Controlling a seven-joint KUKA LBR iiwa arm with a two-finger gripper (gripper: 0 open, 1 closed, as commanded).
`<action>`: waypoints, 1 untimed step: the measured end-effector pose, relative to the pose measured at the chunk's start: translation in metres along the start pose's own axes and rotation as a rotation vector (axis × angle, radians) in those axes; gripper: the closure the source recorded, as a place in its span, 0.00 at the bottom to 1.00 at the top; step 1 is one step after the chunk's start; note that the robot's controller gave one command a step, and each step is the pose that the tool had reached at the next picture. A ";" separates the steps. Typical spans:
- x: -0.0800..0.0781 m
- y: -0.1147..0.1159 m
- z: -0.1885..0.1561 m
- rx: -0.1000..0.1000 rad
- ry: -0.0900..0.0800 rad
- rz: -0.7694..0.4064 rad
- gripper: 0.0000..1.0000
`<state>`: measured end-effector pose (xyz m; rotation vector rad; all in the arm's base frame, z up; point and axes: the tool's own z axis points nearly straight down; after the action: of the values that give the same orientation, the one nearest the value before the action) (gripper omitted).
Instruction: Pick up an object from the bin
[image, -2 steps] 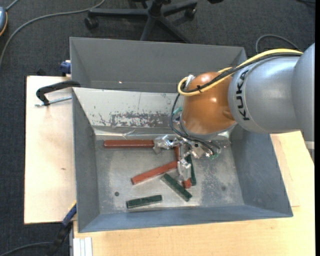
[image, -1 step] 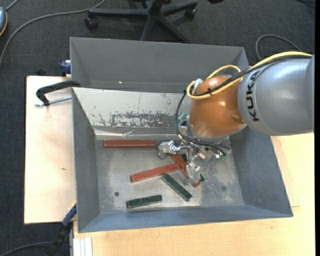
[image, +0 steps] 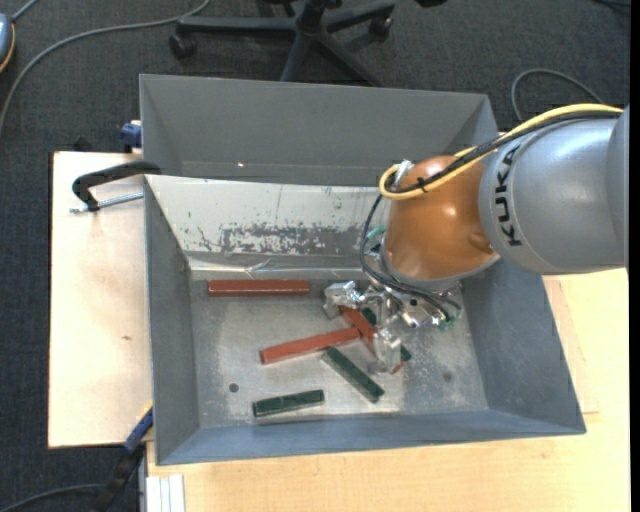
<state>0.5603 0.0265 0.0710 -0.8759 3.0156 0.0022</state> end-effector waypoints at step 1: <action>-0.011 0.003 -0.001 0.002 -0.004 -0.143 1.00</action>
Offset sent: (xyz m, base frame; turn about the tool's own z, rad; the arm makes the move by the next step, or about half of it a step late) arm 0.0000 0.0000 0.0000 0.0000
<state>0.5681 0.0347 0.0721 -1.0874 2.9407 0.0012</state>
